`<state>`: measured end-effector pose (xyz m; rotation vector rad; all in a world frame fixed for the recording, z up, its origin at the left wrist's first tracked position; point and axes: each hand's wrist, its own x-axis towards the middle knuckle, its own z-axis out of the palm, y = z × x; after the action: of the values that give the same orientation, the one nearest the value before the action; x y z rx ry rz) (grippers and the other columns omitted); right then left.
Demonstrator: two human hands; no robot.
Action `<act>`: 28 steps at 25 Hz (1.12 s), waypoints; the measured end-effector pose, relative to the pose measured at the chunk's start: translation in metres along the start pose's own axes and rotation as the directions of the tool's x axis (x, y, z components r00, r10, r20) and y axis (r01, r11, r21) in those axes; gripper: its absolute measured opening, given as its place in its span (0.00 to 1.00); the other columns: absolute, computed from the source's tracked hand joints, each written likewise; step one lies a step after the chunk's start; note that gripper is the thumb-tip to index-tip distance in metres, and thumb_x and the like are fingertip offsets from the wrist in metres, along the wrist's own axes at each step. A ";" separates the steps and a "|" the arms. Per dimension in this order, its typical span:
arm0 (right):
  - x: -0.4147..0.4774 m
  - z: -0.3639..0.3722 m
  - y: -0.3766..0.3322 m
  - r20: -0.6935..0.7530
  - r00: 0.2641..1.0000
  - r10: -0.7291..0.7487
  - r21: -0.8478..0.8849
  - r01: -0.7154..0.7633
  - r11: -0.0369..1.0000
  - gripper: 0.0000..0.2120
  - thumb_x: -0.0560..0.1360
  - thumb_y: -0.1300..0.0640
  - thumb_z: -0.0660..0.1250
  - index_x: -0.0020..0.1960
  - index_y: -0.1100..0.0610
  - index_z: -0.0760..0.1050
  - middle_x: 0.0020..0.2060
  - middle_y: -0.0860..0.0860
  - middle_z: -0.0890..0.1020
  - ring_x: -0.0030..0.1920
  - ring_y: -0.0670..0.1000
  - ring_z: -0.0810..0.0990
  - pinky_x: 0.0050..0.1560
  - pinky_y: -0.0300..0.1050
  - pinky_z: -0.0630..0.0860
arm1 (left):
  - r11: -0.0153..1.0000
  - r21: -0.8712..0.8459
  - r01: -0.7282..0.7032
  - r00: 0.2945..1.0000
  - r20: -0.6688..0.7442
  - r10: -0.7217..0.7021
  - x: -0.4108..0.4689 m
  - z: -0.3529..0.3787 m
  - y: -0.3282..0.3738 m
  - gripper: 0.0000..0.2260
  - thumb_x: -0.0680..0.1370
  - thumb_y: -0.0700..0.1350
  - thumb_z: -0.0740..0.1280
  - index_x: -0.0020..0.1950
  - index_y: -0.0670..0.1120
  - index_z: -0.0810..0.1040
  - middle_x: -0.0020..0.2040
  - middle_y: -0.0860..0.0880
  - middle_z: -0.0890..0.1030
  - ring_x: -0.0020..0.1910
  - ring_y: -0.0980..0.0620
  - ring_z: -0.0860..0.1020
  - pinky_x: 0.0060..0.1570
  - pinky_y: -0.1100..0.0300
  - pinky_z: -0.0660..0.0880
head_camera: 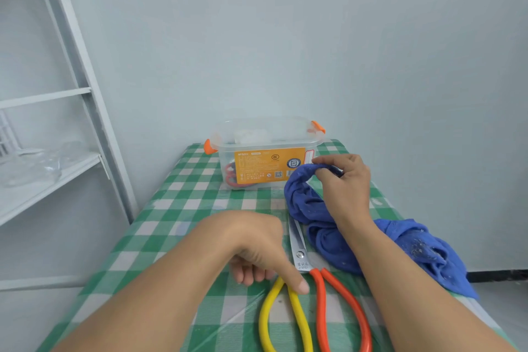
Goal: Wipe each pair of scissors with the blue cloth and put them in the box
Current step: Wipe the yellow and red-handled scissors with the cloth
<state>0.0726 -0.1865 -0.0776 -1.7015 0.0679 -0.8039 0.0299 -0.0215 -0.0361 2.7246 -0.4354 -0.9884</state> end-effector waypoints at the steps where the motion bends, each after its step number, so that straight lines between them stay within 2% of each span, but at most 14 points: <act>1: -0.001 0.000 -0.001 -0.009 1.000 -0.006 0.007 0.007 1.000 0.19 0.71 0.59 0.67 0.37 0.33 0.81 0.47 0.42 0.75 0.58 0.55 0.77 0.59 0.54 0.77 | 1.000 0.022 -0.001 1.000 0.007 0.001 -0.001 0.002 0.003 0.22 0.69 0.61 0.78 0.42 0.42 0.80 0.31 0.48 0.80 0.26 0.52 0.78 0.28 0.62 0.77; 5: 0.000 0.000 -0.002 -0.028 0.999 -0.020 0.013 0.020 1.000 0.16 0.69 0.53 0.62 0.38 0.32 0.81 0.46 0.43 0.75 0.57 0.58 0.77 0.59 0.58 0.76 | 0.999 0.028 0.027 0.999 0.022 -0.027 -0.003 0.008 0.010 0.19 0.72 0.56 0.76 0.40 0.41 0.78 0.32 0.47 0.78 0.25 0.51 0.77 0.28 0.62 0.77; 8: 0.004 0.001 0.004 -0.065 0.995 -0.079 -0.040 0.077 0.996 0.19 0.76 0.59 0.64 0.42 0.34 0.81 0.45 0.42 0.72 0.56 0.57 0.75 0.59 0.57 0.75 | 0.996 -0.038 0.076 0.997 -0.005 -0.076 -0.003 0.011 0.011 0.14 0.73 0.50 0.72 0.39 0.40 0.76 0.32 0.46 0.77 0.24 0.50 0.77 0.27 0.61 0.77; 11: 0.006 0.003 0.011 -0.101 0.981 -0.165 -0.078 0.158 0.984 0.16 0.78 0.62 0.66 0.49 0.41 0.84 0.43 0.42 0.70 0.53 0.58 0.74 0.56 0.57 0.76 | 0.995 -0.069 0.076 0.997 -0.026 -0.078 -0.005 0.015 0.010 0.12 0.73 0.48 0.69 0.37 0.40 0.75 0.31 0.45 0.75 0.25 0.48 0.78 0.29 0.59 0.80; 14: 0.006 0.001 0.012 -0.077 0.990 -0.121 -0.060 0.116 0.991 0.17 0.79 0.61 0.66 0.49 0.38 0.82 0.43 0.43 0.73 0.53 0.58 0.76 0.56 0.58 0.76 | 0.987 -0.153 0.044 0.998 -0.047 -0.052 -0.009 0.015 0.004 0.10 0.73 0.47 0.68 0.37 0.42 0.73 0.29 0.45 0.74 0.28 0.44 0.79 0.29 0.57 0.81; 16: 0.006 -0.001 0.010 -0.068 0.994 -0.086 -0.049 0.082 0.995 0.15 0.79 0.60 0.66 0.49 0.39 0.81 0.43 0.44 0.75 0.52 0.55 0.77 0.56 0.58 0.76 | 0.972 -0.233 0.027 0.996 -0.080 -0.047 -0.011 0.015 -0.002 0.09 0.73 0.46 0.68 0.38 0.42 0.72 0.29 0.45 0.73 0.27 0.44 0.79 0.28 0.57 0.79; 19: 0.003 -0.004 0.006 -0.085 0.996 -0.030 0.027 0.032 0.999 0.12 0.79 0.60 0.65 0.50 0.44 0.82 0.44 0.41 0.80 0.50 0.49 0.80 0.57 0.56 0.77 | 0.962 -0.275 -0.003 0.978 -0.202 -0.054 -0.011 0.017 -0.010 0.08 0.72 0.47 0.69 0.38 0.42 0.76 0.27 0.47 0.73 0.23 0.48 0.73 0.25 0.61 0.74; 22: -0.001 -0.003 0.004 -0.105 0.994 0.000 0.076 0.008 0.997 0.13 0.79 0.59 0.66 0.48 0.40 0.81 0.44 0.42 0.84 0.50 0.49 0.82 0.56 0.55 0.79 | 0.945 -0.322 -0.055 0.942 -0.332 -0.058 -0.014 0.015 -0.019 0.09 0.71 0.47 0.68 0.35 0.43 0.75 0.22 0.51 0.71 0.21 0.51 0.66 0.23 0.66 0.63; 24: 0.001 -0.003 0.004 -0.113 0.993 0.018 0.097 -0.007 0.995 0.11 0.79 0.58 0.66 0.51 0.42 0.82 0.42 0.43 0.85 0.47 0.50 0.82 0.55 0.55 0.79 | 0.889 -0.442 -0.117 0.943 -0.330 -0.039 -0.023 0.012 -0.021 0.06 0.73 0.43 0.66 0.39 0.44 0.71 0.26 0.48 0.77 0.21 0.53 0.63 0.22 0.67 0.58; 26: 0.002 -0.005 0.004 -0.117 0.992 0.036 0.114 -0.022 0.993 0.10 0.80 0.57 0.66 0.56 0.47 0.83 0.36 0.50 0.83 0.41 0.52 0.82 0.50 0.52 0.80 | 0.814 -0.552 -0.178 0.945 -0.326 -0.015 -0.035 0.006 -0.021 0.04 0.75 0.40 0.66 0.42 0.44 0.71 0.32 0.44 0.82 0.21 0.54 0.61 0.21 0.66 0.55; 28: 0.002 -0.006 0.002 -0.109 0.993 0.038 0.145 -0.022 0.989 0.11 0.80 0.59 0.66 0.55 0.47 0.83 0.33 0.50 0.82 0.35 0.49 0.79 0.45 0.47 0.78 | 0.746 -0.621 -0.242 0.936 -0.352 0.011 -0.042 -0.001 -0.024 0.04 0.76 0.38 0.68 0.45 0.43 0.73 0.35 0.42 0.84 0.21 0.56 0.60 0.20 0.67 0.54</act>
<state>0.0716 -0.1928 -0.0787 -1.5162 0.1089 -0.8605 0.0047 0.0157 -0.0182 2.1060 -0.1584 -0.4909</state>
